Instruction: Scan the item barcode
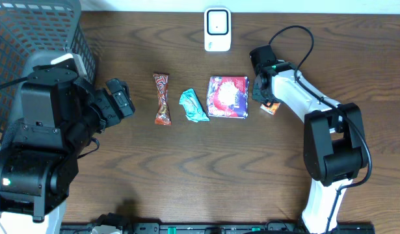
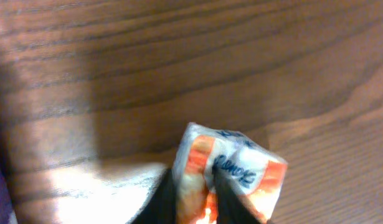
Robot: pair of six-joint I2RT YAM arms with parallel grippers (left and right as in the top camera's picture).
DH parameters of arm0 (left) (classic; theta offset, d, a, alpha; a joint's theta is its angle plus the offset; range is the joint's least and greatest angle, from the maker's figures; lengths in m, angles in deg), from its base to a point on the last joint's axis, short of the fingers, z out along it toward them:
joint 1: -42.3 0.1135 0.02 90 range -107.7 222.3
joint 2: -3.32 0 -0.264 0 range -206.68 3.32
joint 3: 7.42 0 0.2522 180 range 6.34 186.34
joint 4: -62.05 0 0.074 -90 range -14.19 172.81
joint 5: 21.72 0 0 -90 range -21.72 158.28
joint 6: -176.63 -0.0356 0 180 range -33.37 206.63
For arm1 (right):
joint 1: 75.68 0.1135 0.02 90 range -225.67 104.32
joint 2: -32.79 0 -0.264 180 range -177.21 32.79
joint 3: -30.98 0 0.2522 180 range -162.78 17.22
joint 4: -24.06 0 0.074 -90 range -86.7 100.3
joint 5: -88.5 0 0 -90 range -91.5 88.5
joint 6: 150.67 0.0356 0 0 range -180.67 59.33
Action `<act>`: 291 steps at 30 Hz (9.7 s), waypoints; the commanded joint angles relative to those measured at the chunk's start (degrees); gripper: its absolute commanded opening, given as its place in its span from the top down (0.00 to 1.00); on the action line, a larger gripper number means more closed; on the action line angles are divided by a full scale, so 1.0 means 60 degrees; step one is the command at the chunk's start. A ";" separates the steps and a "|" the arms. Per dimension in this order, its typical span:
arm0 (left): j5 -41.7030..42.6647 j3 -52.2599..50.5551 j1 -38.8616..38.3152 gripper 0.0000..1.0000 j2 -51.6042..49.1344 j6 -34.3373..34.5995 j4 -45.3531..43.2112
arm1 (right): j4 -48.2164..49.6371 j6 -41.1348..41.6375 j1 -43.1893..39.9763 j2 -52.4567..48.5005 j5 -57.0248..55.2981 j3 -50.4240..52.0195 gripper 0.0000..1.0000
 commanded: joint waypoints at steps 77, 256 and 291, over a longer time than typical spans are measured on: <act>-0.0055 0.0015 0.0018 0.02 -0.0036 -0.0084 0.0022 | -0.0685 -0.3723 -0.4324 0.0026 0.7803 0.1858 0.99; -0.0055 0.0015 0.0018 0.02 -0.0036 -0.0084 0.0022 | -0.2317 -0.0758 0.2095 0.0707 0.0055 -0.1242 0.43; -0.0055 0.0015 0.0018 0.02 -0.0036 -0.0084 0.0022 | -0.0568 -0.3734 -0.3122 0.0692 0.8907 0.0102 0.16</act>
